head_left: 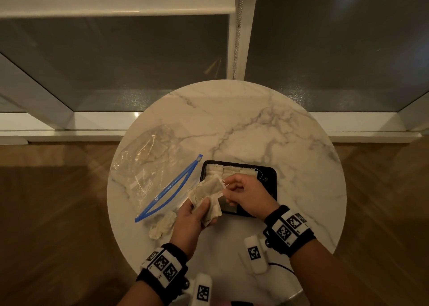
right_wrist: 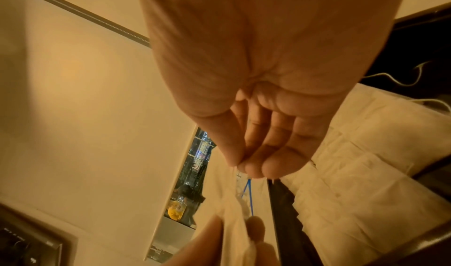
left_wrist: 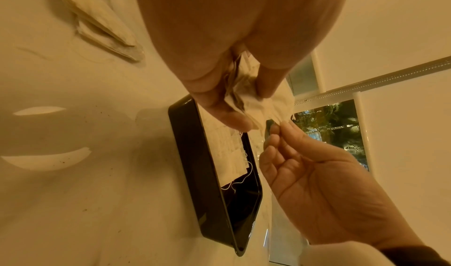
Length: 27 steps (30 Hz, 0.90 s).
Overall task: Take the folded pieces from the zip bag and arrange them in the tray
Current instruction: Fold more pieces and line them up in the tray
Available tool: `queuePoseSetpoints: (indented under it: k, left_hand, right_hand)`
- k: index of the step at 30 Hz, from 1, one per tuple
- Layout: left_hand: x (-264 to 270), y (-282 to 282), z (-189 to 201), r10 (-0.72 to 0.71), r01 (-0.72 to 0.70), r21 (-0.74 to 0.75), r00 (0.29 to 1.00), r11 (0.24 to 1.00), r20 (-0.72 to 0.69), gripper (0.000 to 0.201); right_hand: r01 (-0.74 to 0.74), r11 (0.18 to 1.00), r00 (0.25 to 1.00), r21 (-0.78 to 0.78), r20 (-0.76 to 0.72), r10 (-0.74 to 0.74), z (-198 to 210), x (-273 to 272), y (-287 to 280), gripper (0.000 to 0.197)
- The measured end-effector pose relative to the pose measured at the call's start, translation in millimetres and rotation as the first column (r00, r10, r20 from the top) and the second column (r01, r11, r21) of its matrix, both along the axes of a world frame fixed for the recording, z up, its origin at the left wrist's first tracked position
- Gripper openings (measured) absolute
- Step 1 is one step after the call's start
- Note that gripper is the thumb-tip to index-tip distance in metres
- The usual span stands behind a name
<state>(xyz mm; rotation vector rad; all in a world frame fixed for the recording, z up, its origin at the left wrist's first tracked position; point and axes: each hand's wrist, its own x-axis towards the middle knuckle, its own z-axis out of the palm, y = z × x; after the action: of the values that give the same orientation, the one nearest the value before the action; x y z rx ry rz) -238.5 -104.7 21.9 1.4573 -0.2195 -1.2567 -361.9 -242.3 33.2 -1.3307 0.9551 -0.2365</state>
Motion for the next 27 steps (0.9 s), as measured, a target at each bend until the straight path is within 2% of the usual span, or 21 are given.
queuePoseSetpoints:
  k: [3, 7, 11, 16, 22, 27]
  left_hand:
    - [1.3, 1.6, 0.2, 0.022, -0.022, 0.008, 1.0, 1.0, 0.002, 0.029]
    - [-0.5, 2.7, 1.7, 0.004, -0.003, 0.012, 1.0, 1.0, -0.007, 0.029]
    - [-3.0, 2.8, 1.4, 0.029, -0.029, 0.005, 0.999, 1.0, -0.015, 0.029]
    - [-0.5, 6.1, 1.0, 0.085, -0.085, -0.009, 0.995, 0.996, -0.059, 0.027]
    - [-1.3, 9.4, 4.9, 0.068, -0.079, -0.058, 0.983, 0.995, -0.172, 0.032]
    - [-5.6, 10.3, 4.5, 0.039, -0.05, -0.065, 0.986, 0.997, -0.162, 0.043]
  right_hand:
    - [-0.03, 0.998, 1.0, -0.051, -0.003, 0.029, 2.6, -4.3, -3.5, 0.016]
    - [-0.061, 0.998, 0.998, -0.031, -0.002, 0.061, 6.6, -6.5, -0.8, 0.006]
    - [0.004, 0.998, 1.0, -0.056, 0.01, -0.004, 3.9, -7.1, 1.0, 0.011]
    - [0.062, 0.995, 0.998, -0.08, -0.016, -0.063, 0.3, -14.0, -2.3, 0.007]
    - [0.02, 0.995, 0.999, -0.097, -0.044, -0.024, 2.0, -17.8, 3.1, 0.005]
    - [0.003, 0.991, 0.996, -0.136, -0.083, -0.014, 0.4, -20.0, 6.0, 0.005]
